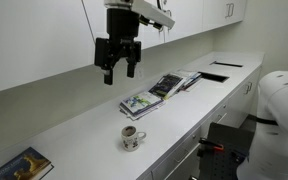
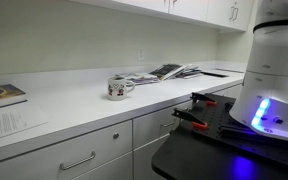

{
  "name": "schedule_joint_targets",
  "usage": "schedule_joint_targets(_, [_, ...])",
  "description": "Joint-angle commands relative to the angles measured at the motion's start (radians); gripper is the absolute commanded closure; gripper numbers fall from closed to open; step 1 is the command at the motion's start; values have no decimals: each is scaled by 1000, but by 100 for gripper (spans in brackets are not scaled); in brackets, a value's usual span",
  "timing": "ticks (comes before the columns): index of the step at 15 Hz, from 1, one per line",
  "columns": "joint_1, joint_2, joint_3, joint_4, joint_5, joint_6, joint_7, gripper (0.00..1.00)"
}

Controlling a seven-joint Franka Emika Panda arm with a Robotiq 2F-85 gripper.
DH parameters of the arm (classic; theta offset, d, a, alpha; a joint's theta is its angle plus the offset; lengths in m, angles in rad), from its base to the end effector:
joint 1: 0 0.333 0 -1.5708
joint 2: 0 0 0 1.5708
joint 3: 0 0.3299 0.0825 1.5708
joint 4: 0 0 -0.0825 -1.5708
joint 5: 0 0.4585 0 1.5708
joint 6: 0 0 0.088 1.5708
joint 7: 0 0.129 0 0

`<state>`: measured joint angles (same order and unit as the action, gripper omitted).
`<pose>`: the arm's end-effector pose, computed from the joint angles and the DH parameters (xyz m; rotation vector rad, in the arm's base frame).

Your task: Move the mug cup to the left

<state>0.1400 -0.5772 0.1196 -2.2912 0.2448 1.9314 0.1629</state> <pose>0.4473 0.1475 0.5629 -2.9183 -0.0330 -0.2581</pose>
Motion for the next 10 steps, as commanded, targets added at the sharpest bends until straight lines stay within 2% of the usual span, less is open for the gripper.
schedule_joint_targets(1, [-11,0,8,3,5,-4,-4,0])
schedule_joint_targets(2, [1,-12,-23,-18,58,39,-35,0])
schedule_joint_targets(5, [-58,13,-70,-81,71,213,-41,0])
schedule_joint_targets(7, [-123,90,-110,-103,13,327,-56,0])
schedule_joint_targets(9, [-168,194,-151,-103,-25,352,-82,0])
schedule_joint_targets(10, [-197,245,-149,-109,-67,382,-67,0])
